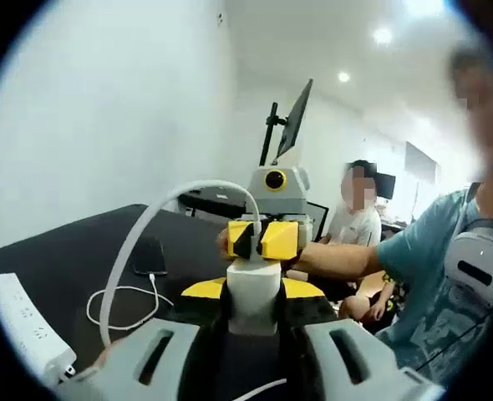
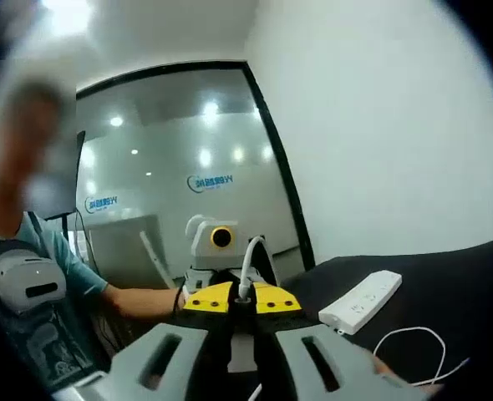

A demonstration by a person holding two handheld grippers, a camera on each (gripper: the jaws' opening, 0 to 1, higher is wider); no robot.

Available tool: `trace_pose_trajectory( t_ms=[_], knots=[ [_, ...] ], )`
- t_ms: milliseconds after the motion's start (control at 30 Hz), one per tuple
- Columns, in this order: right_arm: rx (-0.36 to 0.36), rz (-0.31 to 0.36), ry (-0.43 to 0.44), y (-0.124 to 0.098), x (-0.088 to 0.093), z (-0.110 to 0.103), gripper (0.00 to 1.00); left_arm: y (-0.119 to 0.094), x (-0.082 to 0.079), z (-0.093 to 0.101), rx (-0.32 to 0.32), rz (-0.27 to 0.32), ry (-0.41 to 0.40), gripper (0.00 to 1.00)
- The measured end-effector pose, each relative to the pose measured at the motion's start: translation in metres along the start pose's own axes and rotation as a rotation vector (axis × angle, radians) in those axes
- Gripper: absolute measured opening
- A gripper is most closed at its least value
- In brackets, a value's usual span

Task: Connect the charging cable to the phone, plug the charger into the socket, and turn on the power strip switch to charge the phone.

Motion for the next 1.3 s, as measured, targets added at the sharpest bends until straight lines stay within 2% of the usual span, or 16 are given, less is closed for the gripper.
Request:
trace_pose_trajectory(
  t_ms=[33, 100, 133, 267, 333, 467, 567, 667, 700, 800, 867, 1033, 1200, 1233, 1267, 1300],
  knots=[
    [0.005, 0.007, -0.001, 0.000, -0.002, 0.001, 0.05, -0.003, 0.001, -0.002, -0.014, 0.006, -0.017, 0.27],
    [0.019, 0.037, 0.007, -0.002, -0.008, 0.008, 0.05, -0.010, 0.003, -0.006, -0.013, 0.023, -0.031, 0.45],
    [0.030, 0.051, 0.011, -0.002, -0.011, 0.013, 0.05, -0.015, 0.007, -0.006, -0.005, 0.016, -0.065, 0.48],
    [0.058, 0.084, 0.035, 0.000, -0.016, 0.032, 0.05, -0.032, 0.016, -0.012, -0.074, -0.010, -0.053, 0.47],
    [0.054, 0.073, 0.024, 0.008, -0.018, 0.041, 0.05, -0.046, 0.020, -0.015, -0.107, -0.017, -0.059, 0.44],
    [0.051, 0.019, -0.043, 0.029, -0.023, 0.052, 0.05, -0.076, 0.021, -0.018, -0.170, 0.042, -0.064, 0.39],
    [0.044, -0.053, -0.118, 0.048, -0.022, 0.064, 0.05, -0.096, 0.021, -0.017, -0.206, 0.087, -0.060, 0.37],
    [-0.047, -0.046, -0.119, 0.073, -0.027, 0.062, 0.05, -0.114, 0.026, -0.021, -0.231, 0.097, -0.063, 0.37],
    [-0.049, -0.051, -0.128, 0.079, -0.027, 0.063, 0.05, -0.118, 0.026, -0.025, -0.249, 0.107, -0.075, 0.37],
    [-0.052, -0.064, -0.157, 0.098, -0.021, 0.081, 0.05, -0.131, 0.030, -0.033, -0.288, 0.139, -0.102, 0.34],
    [-0.056, -0.060, -0.133, 0.106, -0.016, 0.095, 0.05, -0.135, 0.034, -0.033, -0.291, 0.145, -0.107, 0.34],
    [-0.029, -0.074, -0.081, 0.130, 0.012, 0.144, 0.05, -0.139, 0.048, -0.039, -0.311, 0.131, -0.117, 0.34],
    [0.010, -0.098, -0.066, 0.144, 0.032, 0.181, 0.05, -0.141, 0.059, -0.049, -0.337, 0.103, -0.139, 0.34],
    [0.012, -0.099, -0.063, 0.146, 0.035, 0.187, 0.05, -0.143, 0.061, -0.052, -0.360, 0.099, -0.144, 0.34],
    [0.010, -0.109, -0.046, 0.147, 0.040, 0.194, 0.05, -0.148, 0.062, -0.061, -0.433, 0.104, -0.148, 0.34],
    [0.010, -0.111, -0.045, 0.148, 0.043, 0.196, 0.05, -0.151, 0.062, -0.066, -0.467, 0.123, -0.149, 0.35]
  ],
)
Point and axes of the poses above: the point that each gripper's makers call its tool centre point, and the gripper's own axes: y roughly forward along the fingers, z roughly to its right, x roughly out of its underside, the point moved 5 cm from there along -y, roughly backward along the fingers
